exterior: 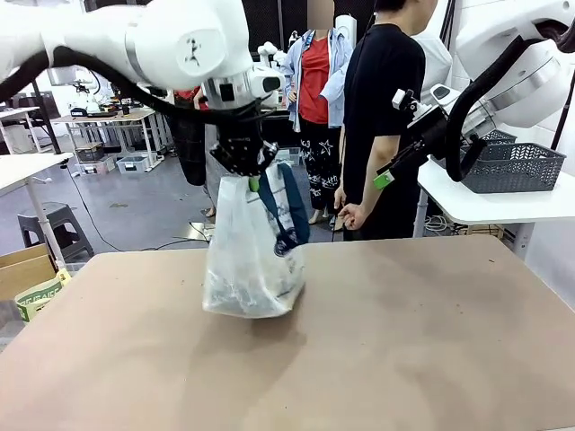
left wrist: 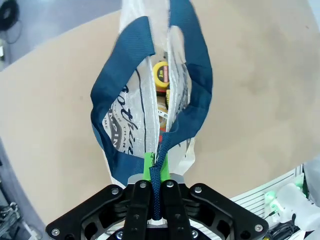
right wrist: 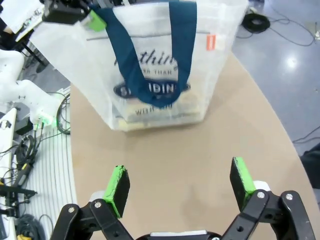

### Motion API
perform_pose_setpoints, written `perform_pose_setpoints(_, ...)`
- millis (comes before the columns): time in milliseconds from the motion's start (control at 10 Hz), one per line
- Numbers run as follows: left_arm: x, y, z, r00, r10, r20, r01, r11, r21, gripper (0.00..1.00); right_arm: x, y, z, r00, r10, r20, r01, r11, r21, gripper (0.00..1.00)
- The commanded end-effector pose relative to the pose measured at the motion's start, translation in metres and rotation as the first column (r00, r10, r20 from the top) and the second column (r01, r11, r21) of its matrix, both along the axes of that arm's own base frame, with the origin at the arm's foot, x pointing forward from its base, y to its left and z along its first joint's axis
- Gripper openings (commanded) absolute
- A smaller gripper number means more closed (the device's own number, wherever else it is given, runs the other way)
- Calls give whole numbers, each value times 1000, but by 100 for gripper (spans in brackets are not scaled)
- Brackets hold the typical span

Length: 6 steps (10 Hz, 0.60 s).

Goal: Transfer purchased items from the store into the shopping bag.
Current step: Move the Reusable shopping bag to the right side of the table.

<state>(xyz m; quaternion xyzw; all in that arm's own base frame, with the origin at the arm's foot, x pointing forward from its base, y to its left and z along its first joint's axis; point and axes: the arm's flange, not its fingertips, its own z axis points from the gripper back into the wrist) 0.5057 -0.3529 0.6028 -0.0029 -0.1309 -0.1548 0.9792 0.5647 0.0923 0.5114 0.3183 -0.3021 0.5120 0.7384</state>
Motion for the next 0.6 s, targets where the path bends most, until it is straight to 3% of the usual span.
perform_pose_setpoints(0, 24, -1, 36, 1000, -9, 15, 8, 997, 78, 0, -1, 1, 0, 1000, -20, -7, 20, 1000, 3, 100)
perform_pose_setpoints(100, 30, 16, 44, 999, -17, 48, 11, 991, 134, 0, -1, 1, 0, 1000, -20, -7, 20, 1000, 3, 100)
perform_pose_setpoints(500, 30, 95, 57, 994, -36, 105, 19, 988, 155, 0, -1, 1, 0, 1000, -20, -7, 20, 1000, 3, 100)
